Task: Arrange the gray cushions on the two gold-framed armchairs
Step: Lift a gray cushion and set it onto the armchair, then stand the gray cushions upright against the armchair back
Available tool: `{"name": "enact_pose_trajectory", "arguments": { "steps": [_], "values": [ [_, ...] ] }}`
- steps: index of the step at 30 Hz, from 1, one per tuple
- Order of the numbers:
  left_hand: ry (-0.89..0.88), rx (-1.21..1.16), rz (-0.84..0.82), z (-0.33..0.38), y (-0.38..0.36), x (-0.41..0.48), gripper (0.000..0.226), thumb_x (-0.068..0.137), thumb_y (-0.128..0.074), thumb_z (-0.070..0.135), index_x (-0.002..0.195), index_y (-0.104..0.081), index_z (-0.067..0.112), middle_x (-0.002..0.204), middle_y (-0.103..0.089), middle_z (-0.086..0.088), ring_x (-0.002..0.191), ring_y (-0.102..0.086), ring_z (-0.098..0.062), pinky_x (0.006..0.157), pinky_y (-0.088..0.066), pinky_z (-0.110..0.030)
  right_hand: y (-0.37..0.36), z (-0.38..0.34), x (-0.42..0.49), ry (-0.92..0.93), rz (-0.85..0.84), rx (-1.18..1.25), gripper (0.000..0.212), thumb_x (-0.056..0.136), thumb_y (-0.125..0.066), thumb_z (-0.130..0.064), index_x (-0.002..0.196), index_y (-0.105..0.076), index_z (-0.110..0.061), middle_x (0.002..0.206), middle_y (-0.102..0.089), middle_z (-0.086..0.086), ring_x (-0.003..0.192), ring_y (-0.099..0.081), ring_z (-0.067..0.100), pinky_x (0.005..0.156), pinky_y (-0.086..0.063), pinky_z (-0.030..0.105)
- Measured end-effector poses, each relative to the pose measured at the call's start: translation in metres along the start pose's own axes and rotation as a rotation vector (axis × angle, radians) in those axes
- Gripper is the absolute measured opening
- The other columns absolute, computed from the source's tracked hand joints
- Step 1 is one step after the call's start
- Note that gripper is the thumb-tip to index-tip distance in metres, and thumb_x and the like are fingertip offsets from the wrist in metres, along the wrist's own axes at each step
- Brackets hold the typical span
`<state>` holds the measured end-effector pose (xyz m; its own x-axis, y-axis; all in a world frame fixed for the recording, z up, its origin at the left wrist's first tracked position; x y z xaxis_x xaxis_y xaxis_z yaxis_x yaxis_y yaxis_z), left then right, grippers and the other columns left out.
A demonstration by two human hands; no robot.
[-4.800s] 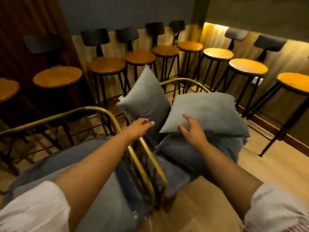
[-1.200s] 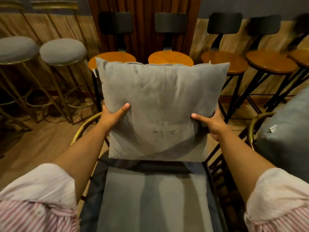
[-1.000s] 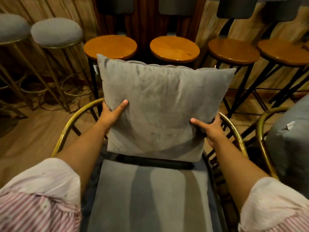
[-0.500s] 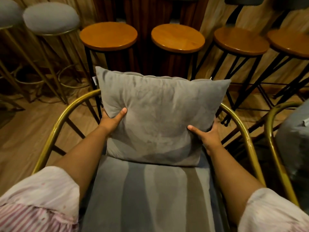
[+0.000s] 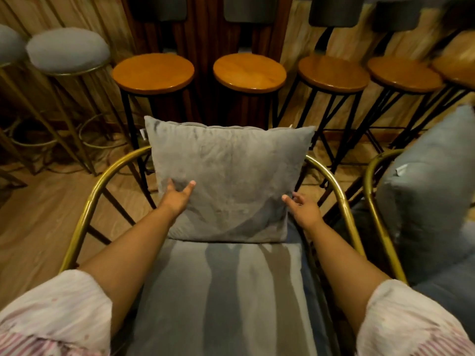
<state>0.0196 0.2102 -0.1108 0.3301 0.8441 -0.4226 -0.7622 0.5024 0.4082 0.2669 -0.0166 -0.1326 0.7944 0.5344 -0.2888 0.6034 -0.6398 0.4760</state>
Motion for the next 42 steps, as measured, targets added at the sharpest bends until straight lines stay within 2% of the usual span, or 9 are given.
{"name": "enact_pose_trajectory", "arguments": {
  "steps": [6, 9, 12, 18, 22, 32, 37, 40, 42],
  "values": [
    [-0.222, 0.258, -0.249, 0.059, -0.045, -0.099, 0.063, 0.097, -0.044, 0.034, 0.150, -0.023, 0.009, 0.156, -0.028, -0.015, 0.143, -0.031, -0.029, 0.112, -0.026, -0.033, 0.060, -0.047, -0.083, 0.148, 0.070, -0.225, 0.049, 0.093, -0.053, -0.034, 0.133, -0.050, -0.007, 0.138, -0.053, 0.016, 0.130, -0.046, 0.030, 0.101, -0.035, 0.031],
    [-0.372, 0.375, -0.342, 0.078, -0.073, -0.153, 0.054, 0.097, -0.045, 0.030, 0.144, -0.035, 0.005, 0.151, -0.038, -0.015, 0.138, -0.039, -0.026, 0.108, -0.029, -0.027, 0.094, -0.057, -0.133, 0.223, 0.134, -0.267, 0.045, 0.092, -0.057, -0.028, 0.131, -0.053, -0.006, 0.136, -0.054, 0.017, 0.130, -0.046, 0.029, 0.099, -0.031, 0.026],
    [-0.489, 0.504, -0.464, 0.085, -0.108, -0.204, 0.047, 0.096, -0.046, 0.030, 0.136, -0.046, 0.005, 0.143, -0.048, -0.016, 0.132, -0.046, -0.026, 0.103, -0.033, -0.026, 0.132, -0.048, -0.175, 0.241, 0.188, -0.285, 0.047, 0.090, -0.059, -0.028, 0.132, -0.052, -0.007, 0.137, -0.053, 0.018, 0.130, -0.045, 0.032, 0.104, -0.033, 0.032],
    [-0.641, 0.562, -0.613, 0.106, -0.180, -0.291, 0.049, 0.095, -0.046, 0.036, 0.137, -0.046, 0.009, 0.138, -0.052, -0.014, 0.126, -0.051, -0.027, 0.102, -0.039, -0.033, 0.227, 0.008, -0.233, 0.162, 0.306, -0.339, 0.055, 0.092, -0.052, -0.040, 0.141, -0.041, -0.017, 0.151, -0.038, 0.008, 0.146, -0.017, 0.029, 0.115, -0.022, 0.052],
    [-0.709, 0.567, -0.652, 0.118, -0.244, -0.348, 0.049, 0.096, -0.046, 0.035, 0.137, -0.045, 0.009, 0.135, -0.054, -0.014, 0.122, -0.052, -0.030, 0.100, -0.041, -0.033, 0.298, 0.058, -0.257, 0.094, 0.379, -0.341, 0.058, 0.092, -0.051, -0.041, 0.143, -0.036, -0.017, 0.153, -0.035, 0.007, 0.147, -0.015, 0.028, 0.115, -0.022, 0.046],
    [-0.586, 0.406, -0.668, 0.095, -0.424, -0.435, 0.075, 0.090, -0.051, 0.046, 0.149, -0.024, 0.008, 0.157, -0.027, -0.013, 0.145, -0.026, -0.026, 0.118, -0.024, -0.039, 0.438, 0.203, -0.288, -0.040, 0.304, -0.308, 0.061, 0.092, -0.049, -0.044, 0.145, -0.031, -0.022, 0.155, -0.029, 0.008, 0.147, -0.012, 0.027, 0.117, -0.017, 0.053],
    [-0.509, 0.307, -0.596, 0.088, -0.449, -0.431, 0.094, 0.082, -0.054, 0.057, 0.152, -0.010, 0.013, 0.160, -0.016, -0.011, 0.148, -0.018, -0.027, 0.119, -0.022, -0.044, 0.473, 0.224, -0.266, -0.060, 0.275, -0.284, 0.063, 0.092, -0.048, -0.045, 0.147, -0.028, -0.019, 0.156, -0.027, 0.007, 0.147, -0.014, 0.027, 0.118, -0.014, 0.046],
    [-0.449, 0.178, -0.501, 0.099, -0.445, -0.406, 0.127, 0.054, -0.054, 0.082, 0.152, -0.001, 0.021, 0.160, -0.016, -0.008, 0.147, -0.021, -0.026, 0.118, -0.025, -0.046, 0.481, 0.219, -0.235, -0.044, 0.241, -0.242, 0.066, 0.092, -0.048, -0.046, 0.147, -0.026, -0.019, 0.157, -0.026, 0.007, 0.146, -0.016, 0.027, 0.118, -0.014, 0.043],
    [-0.413, 0.095, -0.450, 0.110, -0.440, -0.390, 0.133, 0.053, -0.064, 0.073, 0.150, 0.013, 0.025, 0.161, -0.010, -0.006, 0.148, -0.017, -0.025, 0.118, -0.024, -0.047, 0.484, 0.211, -0.213, -0.019, 0.222, -0.221, 0.068, 0.091, -0.048, -0.047, 0.148, -0.024, -0.020, 0.158, -0.023, 0.007, 0.146, -0.016, 0.027, 0.118, -0.014, 0.041]
  ]
}}
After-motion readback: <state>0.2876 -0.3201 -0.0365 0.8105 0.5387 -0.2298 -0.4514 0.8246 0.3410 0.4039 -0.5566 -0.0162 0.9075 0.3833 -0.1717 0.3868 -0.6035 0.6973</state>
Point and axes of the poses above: each hand's wrist, its own x-axis towards the middle knuckle, its own y-axis out of the back of the hand, z = x × y, the point moved 8 cm from there along x, towards the middle knuckle
